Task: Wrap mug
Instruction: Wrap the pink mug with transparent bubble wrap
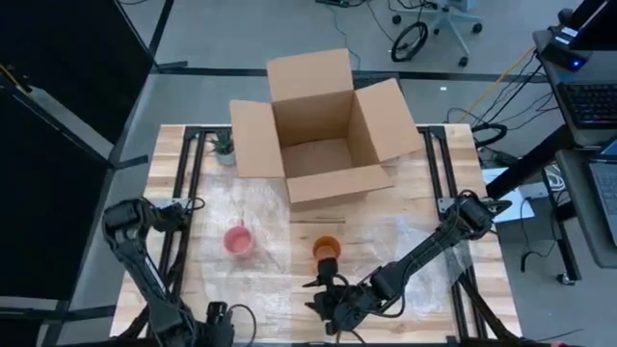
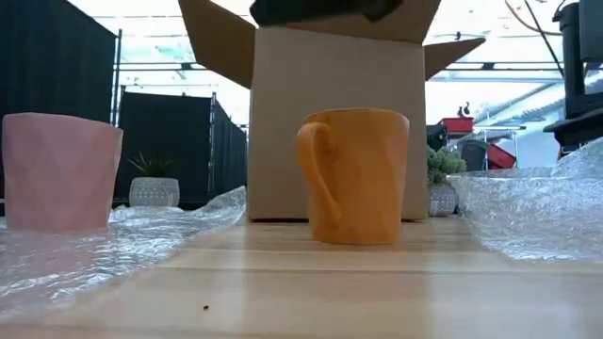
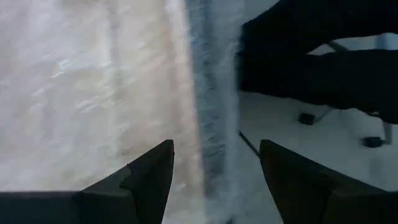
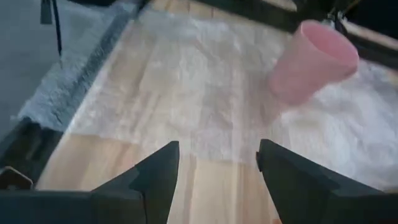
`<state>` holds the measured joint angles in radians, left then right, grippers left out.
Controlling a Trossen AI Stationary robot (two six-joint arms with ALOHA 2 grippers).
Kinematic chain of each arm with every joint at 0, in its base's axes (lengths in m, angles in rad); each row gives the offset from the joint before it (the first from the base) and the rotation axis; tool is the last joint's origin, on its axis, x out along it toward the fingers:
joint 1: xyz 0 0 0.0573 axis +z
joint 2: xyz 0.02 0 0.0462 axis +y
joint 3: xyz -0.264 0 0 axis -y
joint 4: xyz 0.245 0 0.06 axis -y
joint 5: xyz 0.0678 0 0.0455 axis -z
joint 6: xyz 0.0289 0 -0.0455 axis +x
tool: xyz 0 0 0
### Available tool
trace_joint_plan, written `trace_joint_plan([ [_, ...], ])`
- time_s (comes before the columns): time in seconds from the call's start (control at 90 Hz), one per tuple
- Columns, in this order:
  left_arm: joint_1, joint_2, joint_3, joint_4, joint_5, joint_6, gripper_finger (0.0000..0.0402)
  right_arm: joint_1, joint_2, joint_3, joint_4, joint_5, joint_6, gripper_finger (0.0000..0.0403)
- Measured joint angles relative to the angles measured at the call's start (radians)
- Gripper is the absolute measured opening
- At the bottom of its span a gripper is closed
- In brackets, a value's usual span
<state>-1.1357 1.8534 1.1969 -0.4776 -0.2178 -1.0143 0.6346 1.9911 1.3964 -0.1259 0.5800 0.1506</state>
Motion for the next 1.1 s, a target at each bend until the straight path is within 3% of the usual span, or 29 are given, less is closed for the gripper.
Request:
trace_joint_plan([
  [0.289, 0.035, 0.054, -0.013, -0.013, 0.039, 0.001, 0.0211, 0.000, 0.000, 0.000, -0.044, 0.000, 0.039, 0.0205],
  [0.389, 0.052, 0.063, -0.014, -0.012, 0.081, 0.004, 0.0158, 0.002, 0.000, 0.000, -0.044, 0.000, 0.048, 0.0205],
  [0.556, 0.066, 0.056, -0.012, -0.038, 0.108, 0.026, 0.0021, 0.002, 0.000, 0.000, -0.044, 0.000, 0.047, 0.0205],
  [0.7, 0.067, -0.004, 0.008, -0.141, 0.110, 0.005, 0.0005, 0.002, -0.001, 0.000, -0.043, 0.000, 0.008, 0.0205],
  [1.1, 0.109, -0.362, 0.095, -0.673, -0.251, -0.025, 0.0001, -0.032, -0.014, 0.071, -0.024, 0.054, -0.242, 0.0205],
])
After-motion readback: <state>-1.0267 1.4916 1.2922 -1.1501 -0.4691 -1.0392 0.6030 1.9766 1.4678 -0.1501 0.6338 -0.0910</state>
